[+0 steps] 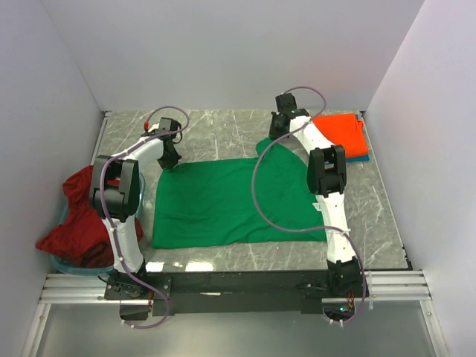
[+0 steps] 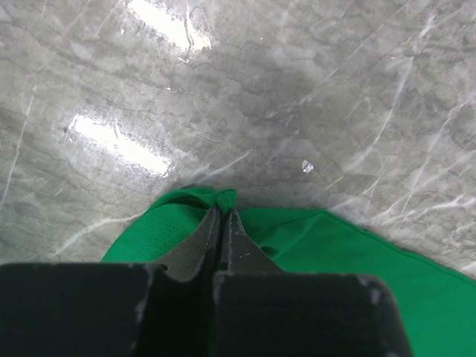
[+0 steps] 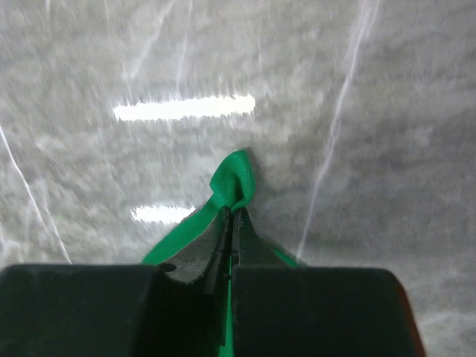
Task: Fold and stack the t-shirts
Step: Fold the tshirt
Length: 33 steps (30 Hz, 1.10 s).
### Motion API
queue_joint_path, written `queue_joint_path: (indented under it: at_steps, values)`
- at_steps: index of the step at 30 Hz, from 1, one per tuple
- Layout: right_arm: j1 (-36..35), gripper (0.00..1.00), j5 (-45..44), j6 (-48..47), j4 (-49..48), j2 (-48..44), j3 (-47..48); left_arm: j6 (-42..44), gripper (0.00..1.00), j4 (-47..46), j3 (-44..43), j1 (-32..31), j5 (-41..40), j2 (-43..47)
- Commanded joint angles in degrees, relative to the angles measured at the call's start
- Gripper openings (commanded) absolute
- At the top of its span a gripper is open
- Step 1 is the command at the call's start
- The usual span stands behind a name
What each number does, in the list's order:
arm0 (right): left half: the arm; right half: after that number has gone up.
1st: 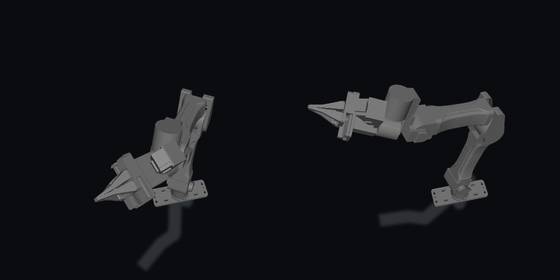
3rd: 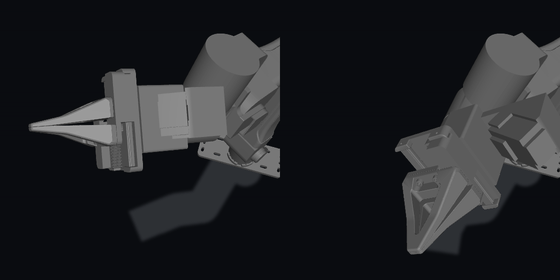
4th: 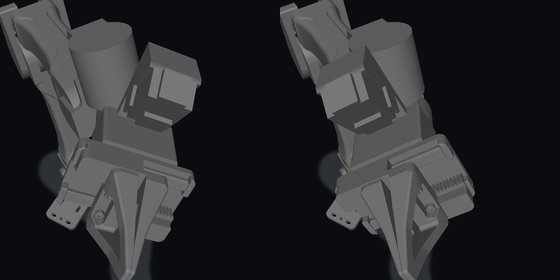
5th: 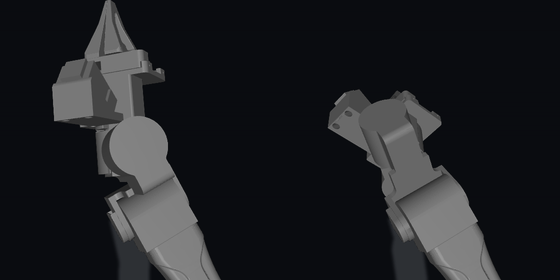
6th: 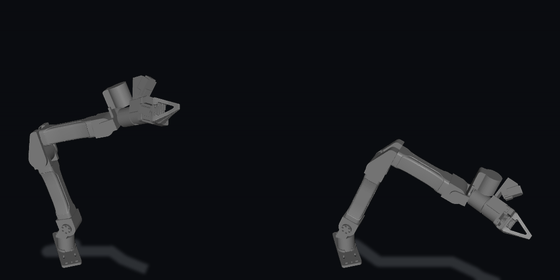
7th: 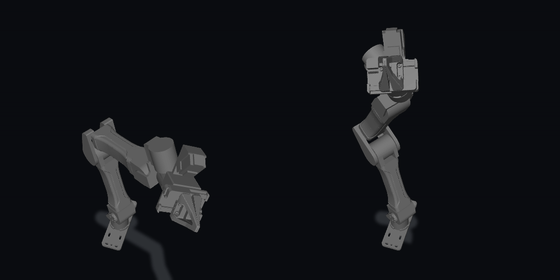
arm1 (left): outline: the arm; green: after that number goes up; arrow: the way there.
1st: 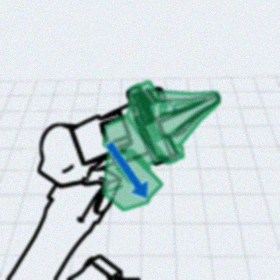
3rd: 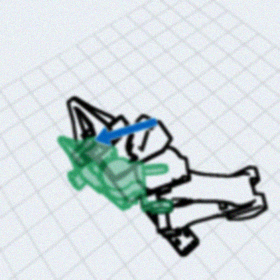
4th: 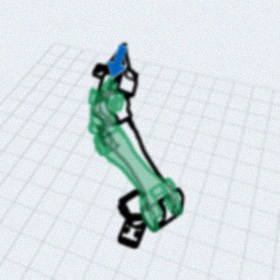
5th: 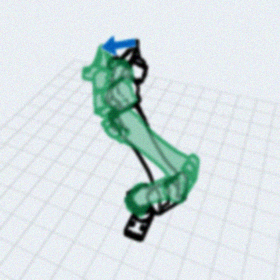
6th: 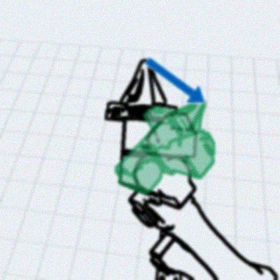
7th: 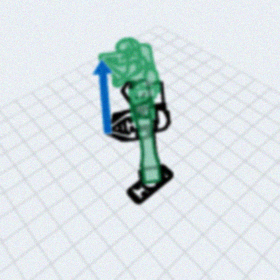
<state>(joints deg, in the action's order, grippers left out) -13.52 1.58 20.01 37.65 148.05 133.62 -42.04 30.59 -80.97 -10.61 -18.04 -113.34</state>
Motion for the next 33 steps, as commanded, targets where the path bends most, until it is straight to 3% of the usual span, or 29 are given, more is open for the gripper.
queue_joint_path:
  at_steps: [1, 6, 13, 21, 33]
  values:
    - [-0.4, 0.0, 0.2, -4.5, -3.3, -7.4, -6.0, 0.6, 0.01, -1.8, 1.0, -0.3, 1.5, 2.4]
    - [-1.2, 0.0, 3.1, -6.9, -12.2, -19.9, -23.7, -0.1, 0.01, -3.4, 4.7, -0.3, 2.9, 6.0]
    - [-2.0, 0.0, 6.1, -8.4, -17.7, -31.7, -38.8, -0.5, 0.01, -4.5, 9.3, -0.5, 3.5, 11.2]
    - [-6.7, 0.0, -1.3, -10.6, -20.3, -47.1, -55.5, -1.8, 0.01, -4.0, 13.2, -2.4, 1.9, 16.1]
    - [-11.8, 0.0, -9.8, -7.7, -17.4, -64.9, -71.6, -5.6, 0.01, -4.3, 24.4, -3.6, 0.1, 27.6]
